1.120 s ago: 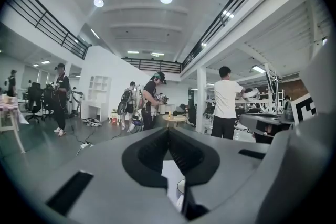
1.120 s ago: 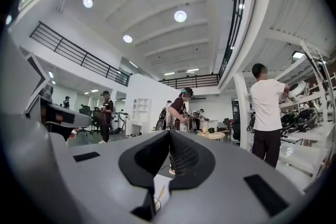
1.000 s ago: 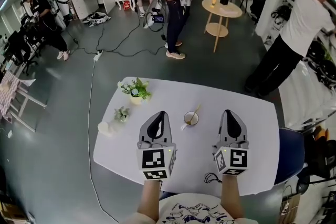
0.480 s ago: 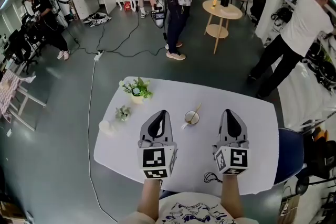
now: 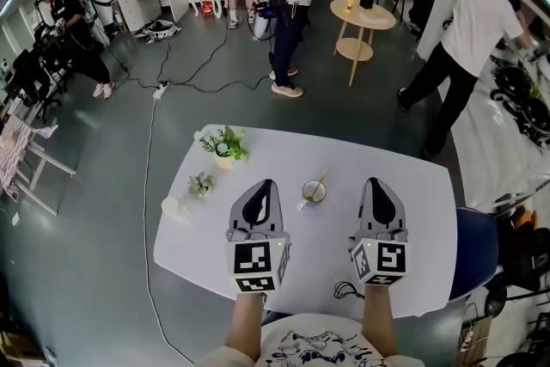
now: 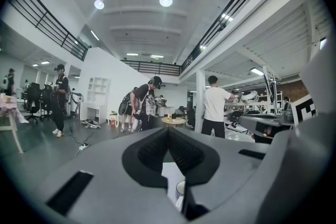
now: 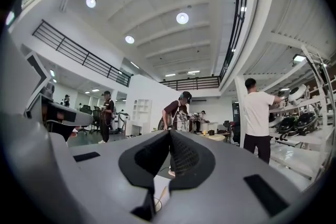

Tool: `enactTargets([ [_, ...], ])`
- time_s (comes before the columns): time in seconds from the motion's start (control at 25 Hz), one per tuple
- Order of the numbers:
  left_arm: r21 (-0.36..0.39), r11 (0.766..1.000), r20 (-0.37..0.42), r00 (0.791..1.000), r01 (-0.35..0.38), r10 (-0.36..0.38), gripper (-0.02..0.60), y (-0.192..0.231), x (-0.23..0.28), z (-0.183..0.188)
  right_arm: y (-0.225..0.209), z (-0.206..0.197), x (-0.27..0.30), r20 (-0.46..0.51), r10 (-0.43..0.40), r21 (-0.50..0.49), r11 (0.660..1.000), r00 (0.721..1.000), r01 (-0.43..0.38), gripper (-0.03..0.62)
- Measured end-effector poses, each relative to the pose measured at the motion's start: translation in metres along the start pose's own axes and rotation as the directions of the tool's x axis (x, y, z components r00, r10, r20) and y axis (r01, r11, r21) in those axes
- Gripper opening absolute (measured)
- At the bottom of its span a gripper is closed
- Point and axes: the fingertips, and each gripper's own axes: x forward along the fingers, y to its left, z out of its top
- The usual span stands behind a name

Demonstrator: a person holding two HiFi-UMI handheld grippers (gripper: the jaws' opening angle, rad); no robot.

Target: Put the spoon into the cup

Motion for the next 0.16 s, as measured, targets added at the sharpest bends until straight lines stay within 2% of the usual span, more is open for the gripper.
enactTargets([
  [0.16,-0.003,1.000,-0.001,1.000,0.001,-0.001,0.014,-0.0008,0.0026,-0.0002,-0.0010,0.0002,0.0017,-0.001,0.001,-0.002,1.000,1.000,-0.001,0.014],
])
